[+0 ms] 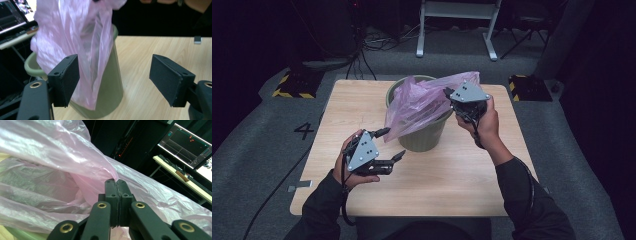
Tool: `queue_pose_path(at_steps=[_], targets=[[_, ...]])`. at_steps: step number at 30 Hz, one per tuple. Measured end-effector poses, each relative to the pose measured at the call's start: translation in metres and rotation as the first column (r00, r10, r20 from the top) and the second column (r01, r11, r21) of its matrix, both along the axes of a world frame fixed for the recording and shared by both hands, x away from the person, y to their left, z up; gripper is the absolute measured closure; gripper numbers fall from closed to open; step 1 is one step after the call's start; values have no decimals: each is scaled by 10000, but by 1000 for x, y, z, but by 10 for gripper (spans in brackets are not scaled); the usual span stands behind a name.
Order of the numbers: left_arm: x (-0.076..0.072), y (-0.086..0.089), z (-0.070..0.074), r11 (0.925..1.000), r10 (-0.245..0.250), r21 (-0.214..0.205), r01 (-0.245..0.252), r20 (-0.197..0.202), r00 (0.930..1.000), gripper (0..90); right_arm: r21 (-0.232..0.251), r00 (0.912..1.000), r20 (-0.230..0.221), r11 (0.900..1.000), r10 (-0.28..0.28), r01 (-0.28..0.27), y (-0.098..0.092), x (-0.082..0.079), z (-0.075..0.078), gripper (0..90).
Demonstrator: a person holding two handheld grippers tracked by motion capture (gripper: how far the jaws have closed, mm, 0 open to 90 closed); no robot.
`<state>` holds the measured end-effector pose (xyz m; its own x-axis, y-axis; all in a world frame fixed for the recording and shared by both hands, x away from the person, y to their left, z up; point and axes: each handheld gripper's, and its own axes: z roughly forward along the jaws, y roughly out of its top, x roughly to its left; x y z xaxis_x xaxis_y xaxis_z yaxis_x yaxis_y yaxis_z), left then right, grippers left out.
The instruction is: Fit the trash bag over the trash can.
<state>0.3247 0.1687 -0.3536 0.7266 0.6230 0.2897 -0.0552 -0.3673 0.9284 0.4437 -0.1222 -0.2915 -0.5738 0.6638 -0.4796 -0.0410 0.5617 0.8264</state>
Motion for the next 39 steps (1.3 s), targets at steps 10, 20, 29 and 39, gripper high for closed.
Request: queue_pose_path(at_steps=[10, 20, 29, 39], targets=[[-18, 1, 22, 9991, -383, -139, 389, 413, 9984, 245, -236, 9999, -105, 9997, -20, 17, 5, 3, 1, 897], [-18, -47, 19, 9828, -1366, 1303, 1310, 350, 9900, 244, -340, 9995, -266, 9993, 175, -184, 10, 2, -2, 897], [27, -51, 5, 9891, 10, 1470, 33, -294, 9996, 390, -444, 9989, -342, 9985, 311, -326, 9, 1, -2, 892], [38, -37, 2, 9907, 496, 1281, -450, -330, 9982, 375, -566, 9973, -529, 9969, 517, -547, 10, -2, -2, 890]])
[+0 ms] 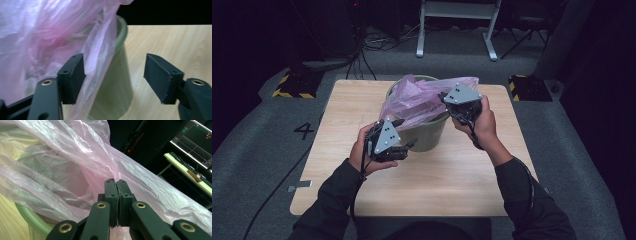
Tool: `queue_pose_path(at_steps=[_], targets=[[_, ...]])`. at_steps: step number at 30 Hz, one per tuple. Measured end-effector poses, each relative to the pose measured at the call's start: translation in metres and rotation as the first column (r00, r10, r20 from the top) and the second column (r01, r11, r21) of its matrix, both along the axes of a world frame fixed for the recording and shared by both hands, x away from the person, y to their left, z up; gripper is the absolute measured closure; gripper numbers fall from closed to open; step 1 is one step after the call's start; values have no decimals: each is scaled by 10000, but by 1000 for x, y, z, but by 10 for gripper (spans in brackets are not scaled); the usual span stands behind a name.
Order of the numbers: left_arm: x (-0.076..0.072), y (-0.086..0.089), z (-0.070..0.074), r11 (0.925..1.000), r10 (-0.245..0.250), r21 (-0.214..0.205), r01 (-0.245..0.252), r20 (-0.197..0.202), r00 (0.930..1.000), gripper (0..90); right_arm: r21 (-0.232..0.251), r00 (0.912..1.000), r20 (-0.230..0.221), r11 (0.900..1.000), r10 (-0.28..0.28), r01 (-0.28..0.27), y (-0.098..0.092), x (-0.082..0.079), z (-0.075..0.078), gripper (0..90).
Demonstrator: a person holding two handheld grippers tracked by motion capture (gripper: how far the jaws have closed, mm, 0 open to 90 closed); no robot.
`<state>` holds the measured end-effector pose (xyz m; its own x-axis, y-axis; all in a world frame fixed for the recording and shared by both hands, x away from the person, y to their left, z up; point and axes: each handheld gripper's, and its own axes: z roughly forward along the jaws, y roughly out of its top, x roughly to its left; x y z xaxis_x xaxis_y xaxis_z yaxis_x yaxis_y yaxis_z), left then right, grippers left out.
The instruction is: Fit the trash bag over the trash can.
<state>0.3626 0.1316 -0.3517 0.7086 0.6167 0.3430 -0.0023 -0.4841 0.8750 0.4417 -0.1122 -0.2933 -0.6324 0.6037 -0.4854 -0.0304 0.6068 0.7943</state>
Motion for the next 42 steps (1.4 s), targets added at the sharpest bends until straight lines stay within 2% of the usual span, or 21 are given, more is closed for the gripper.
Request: queue_pose_path(at_steps=[4, 8, 11, 13, 16, 20, 27, 29, 32, 34, 42], targets=[[2, 3, -1, 9964, 727, 391, -751, 593, 9956, 568, -9, 10000, -40, 10000, 63, -63, 1, -1, 1, 887], [7, 13, -2, 9976, 640, 228, -649, 367, 9973, 760, -50, 10000, -49, 10000, 84, -84, 2, -2, 1, 885], [8, 19, -4, 9992, 342, 221, -345, 174, 9993, 888, -126, 10000, -75, 9999, 57, -58, 2, -1, 1, 885], [8, 21, -6, 9992, 84, 392, -84, 16, 10000, 899, -167, 9999, -144, 9999, -11, 9, 1, 1, 1, 885], [6, 23, -10, 9949, -219, 987, 231, -134, 9997, 900, -188, 9995, -224, 9996, -218, 214, -2, 6, 4, 884], [4, 31, -15, 9908, -735, 1100, 788, -510, 9960, 900, -298, 9977, -350, 9979, -588, 578, -7, 14, 9, 884], [0, 44, -16, 9849, -1145, 1211, 1234, -772, 9904, 900, -842, 9915, -473, 9895, -1215, 1172, -10, 30, 17, 884], [-1, 48, -16, 9811, -1292, 1342, 1394, -824, 9882, 900, -962, 9885, -543, 9861, -1411, 1354, -11, 35, 17, 884], [-3, 53, -17, 9785, -1339, 1460, 1454, -856, 9873, 900, -1140, 9842, -651, 9811, -1647, 1566, -14, 43, 17, 884], [-5, 58, -17, 9777, -1450, 1387, 1575, -960, 9848, 900, -1152, 9810, -770, 9790, -1779, 1685, -16, 48, 17, 884], [-9, 73, -19, 9737, -1502, 1549, 1672, -1160, 9818, 900, -1310, 9665, -1210, 9688, -2264, 2106, -26, 67, 14, 881]])
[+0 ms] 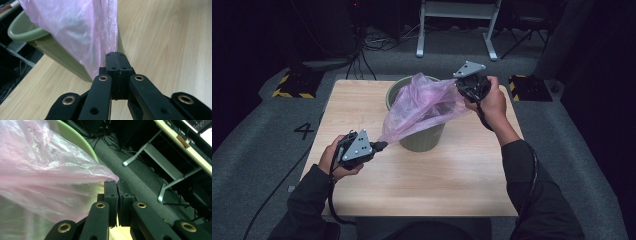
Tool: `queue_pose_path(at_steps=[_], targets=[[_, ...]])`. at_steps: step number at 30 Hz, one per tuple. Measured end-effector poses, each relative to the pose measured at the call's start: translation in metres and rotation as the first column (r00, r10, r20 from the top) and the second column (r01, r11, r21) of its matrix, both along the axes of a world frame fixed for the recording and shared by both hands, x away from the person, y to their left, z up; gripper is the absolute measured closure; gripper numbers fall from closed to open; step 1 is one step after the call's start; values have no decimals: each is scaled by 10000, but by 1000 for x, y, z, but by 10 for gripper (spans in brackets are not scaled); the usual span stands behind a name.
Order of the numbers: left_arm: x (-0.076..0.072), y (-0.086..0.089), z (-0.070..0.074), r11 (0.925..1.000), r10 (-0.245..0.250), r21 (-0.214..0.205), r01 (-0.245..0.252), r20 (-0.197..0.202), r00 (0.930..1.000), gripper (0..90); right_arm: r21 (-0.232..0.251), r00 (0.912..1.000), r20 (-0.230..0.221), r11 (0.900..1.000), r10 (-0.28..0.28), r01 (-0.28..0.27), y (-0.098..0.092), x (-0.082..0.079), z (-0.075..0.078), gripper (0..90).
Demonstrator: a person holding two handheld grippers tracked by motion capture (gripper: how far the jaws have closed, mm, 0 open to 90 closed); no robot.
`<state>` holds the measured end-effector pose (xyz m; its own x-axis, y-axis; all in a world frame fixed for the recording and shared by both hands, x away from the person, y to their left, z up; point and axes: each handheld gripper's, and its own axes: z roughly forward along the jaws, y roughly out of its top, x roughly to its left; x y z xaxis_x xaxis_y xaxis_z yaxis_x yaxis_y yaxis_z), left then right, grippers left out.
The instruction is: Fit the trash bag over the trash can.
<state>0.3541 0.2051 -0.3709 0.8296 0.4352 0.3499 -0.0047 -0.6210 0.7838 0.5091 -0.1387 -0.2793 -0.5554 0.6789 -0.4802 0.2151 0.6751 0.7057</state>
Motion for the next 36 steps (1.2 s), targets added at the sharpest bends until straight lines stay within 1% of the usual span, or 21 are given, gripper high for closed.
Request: queue_pose_path(at_steps=[3, 7, 10, 12, 14, 15, 16, 17, 18, 20, 22, 23, 25, 28, 29, 31, 32, 33, 34, 35, 36], targets=[[-1, 3, -2, 9999, -86, -80, 85, -135, 9999, 900, 105, 9997, -190, 9998, -179, 181, -4, 7, -3, 877], [-3, 6, -4, 9997, -234, 92, 236, -200, 9995, 900, 115, 9988, -434, 9997, -211, 216, -8, 14, -7, 874], [-5, 8, -5, 9999, -141, 49, 142, -151, 9998, 900, 141, 9981, -585, 9997, -207, 216, -8, 18, -12, 865], [-5, 11, -6, 9997, 187, -185, -188, -48, 9998, 894, 80, 9986, -521, 9999, -123, 127, -6, 19, -15, 862], [-4, 16, -4, 9964, 425, -720, -440, -224, 9988, 695, -46, 9993, -338, 9999, -140, 139, -5, 18, -16, 862], [-4, 18, -3, 9928, 669, -969, -697, -316, 9973, 559, 45, 9995, -295, 10000, -73, 75, -5, 17, -15, 862], [-5, 20, -1, 9873, 847, -1318, -888, -364, 9957, 465, 104, 9997, -256, 9999, -12, 15, -5, 16, -15, 862], [-7, 23, 2, 9801, 958, -1711, -1005, -356, 9948, 376, 162, 9998, -192, 9999, 5, -2, -5, 15, -14, 862], [-9, 26, 5, 9711, 1104, -2089, -1156, -362, 9932, 327, 207, 9999, -123, 9998, 52, -50, -5, 13, -13, 862], [-13, 31, 12, 9528, 1224, -2756, -1272, -346, 9919, 267, 176, 9999, -48, 9997, 143, -142, -3, 9, -11, 860], [-17, 36, 19, 9314, 1320, -3387, -1329, -257, 9909, 250, 141, 9997, 6, 9996, 245, -245, -1, 6, -10, 847], [-17, 37, 24, 9257, 1199, -3575, -1237, -329, 9922, 246, 189, 9996, 53, 9994, 289, -290, 0, 5, -10, 837], [-16, 30, 34, 9231, 1437, -3583, -1398, -161, 9895, 239, 210, 9991, 107, 9989, 420, -423, 3, 3, -9, 823], [-5, 10, 52, 9229, 1470, -3589, -1398, -73, 9891, 239, 181, 9984, 171, 9984, 537, -540, 9, -1, -8, 801], [2, 1, 57, 9300, 1545, -3362, -1484, -88, 9880, 240, 157, 9982, 194, 9982, 570, -573, 11, -2, -7, 788], [18, -18, 66, 9518, 1530, -2644, -1552, -289, 9878, 239, 180, 9978, 260, 9980, 602, -607, 14, -2, -6, 718], [26, -27, 70, 9586, 1729, -2251, -1747, -277, 9845, 240, 183, 9978, 313, 9981, 585, -591, 15, -3, -5, 694], [33, -35, 74, 9649, 1741, -1946, -1763, -285, 9843, 250, 167, 9973, 388, 9979, 624, -631, 16, -3, -4, 666], [39, -42, 77, 9705, 1753, -1638, -1768, -241, 9842, 266, 202, 9964, 431, 9971, 728, -737, 17, -4, -2, 628], [45, -48, 80, 9711, 1988, -1320, -1989, -145, 9799, 277, 240, 9945, 497, 9953, 923, -936, 17, -5, -1, 599], [51, -54, 81, 9735, 2015, -1075, -2019, -147, 9794, 302, 181, 9933, 496, 9943, 1042, -1052, 18, -6, 0, 571]])
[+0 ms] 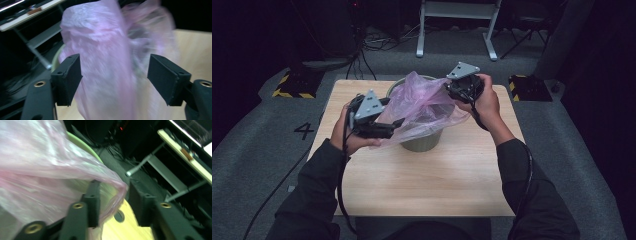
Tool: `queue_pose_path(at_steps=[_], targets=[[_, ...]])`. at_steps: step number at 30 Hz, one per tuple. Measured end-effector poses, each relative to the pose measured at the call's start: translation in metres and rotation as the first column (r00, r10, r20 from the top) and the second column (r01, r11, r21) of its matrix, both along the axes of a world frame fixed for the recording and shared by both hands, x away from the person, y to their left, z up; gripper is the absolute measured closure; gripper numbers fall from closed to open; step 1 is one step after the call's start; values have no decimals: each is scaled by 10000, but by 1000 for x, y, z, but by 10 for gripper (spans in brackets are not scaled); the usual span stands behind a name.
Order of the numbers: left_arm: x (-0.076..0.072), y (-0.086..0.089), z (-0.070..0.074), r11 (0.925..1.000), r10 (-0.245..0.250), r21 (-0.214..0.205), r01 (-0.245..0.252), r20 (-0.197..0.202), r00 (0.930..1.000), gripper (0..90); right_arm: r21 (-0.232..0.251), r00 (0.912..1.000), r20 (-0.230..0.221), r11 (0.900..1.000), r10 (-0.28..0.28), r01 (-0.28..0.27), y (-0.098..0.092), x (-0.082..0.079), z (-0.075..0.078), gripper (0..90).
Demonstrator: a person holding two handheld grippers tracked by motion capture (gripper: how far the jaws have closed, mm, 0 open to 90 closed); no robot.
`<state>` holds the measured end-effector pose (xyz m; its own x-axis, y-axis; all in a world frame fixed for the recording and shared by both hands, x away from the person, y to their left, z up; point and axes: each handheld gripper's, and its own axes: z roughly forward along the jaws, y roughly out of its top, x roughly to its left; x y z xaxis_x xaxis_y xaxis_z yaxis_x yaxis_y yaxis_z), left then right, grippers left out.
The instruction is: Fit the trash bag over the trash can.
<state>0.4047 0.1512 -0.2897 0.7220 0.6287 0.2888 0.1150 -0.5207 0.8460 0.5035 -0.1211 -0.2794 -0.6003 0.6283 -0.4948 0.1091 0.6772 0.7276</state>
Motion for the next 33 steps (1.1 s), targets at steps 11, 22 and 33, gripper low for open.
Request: queue_pose_path(at_steps=[11, 22, 33], targets=[[38, -14, -11, 9890, 756, 1305, -696, -416, 9963, 706, 437, 9918, -249, 9913, 1250, -1238, -20, -10, 1, 350], [48, 5, -18, 9933, 1049, 559, -1015, -622, 9925, 899, 1831, 9761, -158, 9603, 2169, -2104, -55, -38, 3, 249], [58, 31, -19, 9889, 929, -1093, -1008, -755, 9928, 899, 1948, 9777, -1368, 9720, 1595, -1313, -70, -24, -28, 807]])
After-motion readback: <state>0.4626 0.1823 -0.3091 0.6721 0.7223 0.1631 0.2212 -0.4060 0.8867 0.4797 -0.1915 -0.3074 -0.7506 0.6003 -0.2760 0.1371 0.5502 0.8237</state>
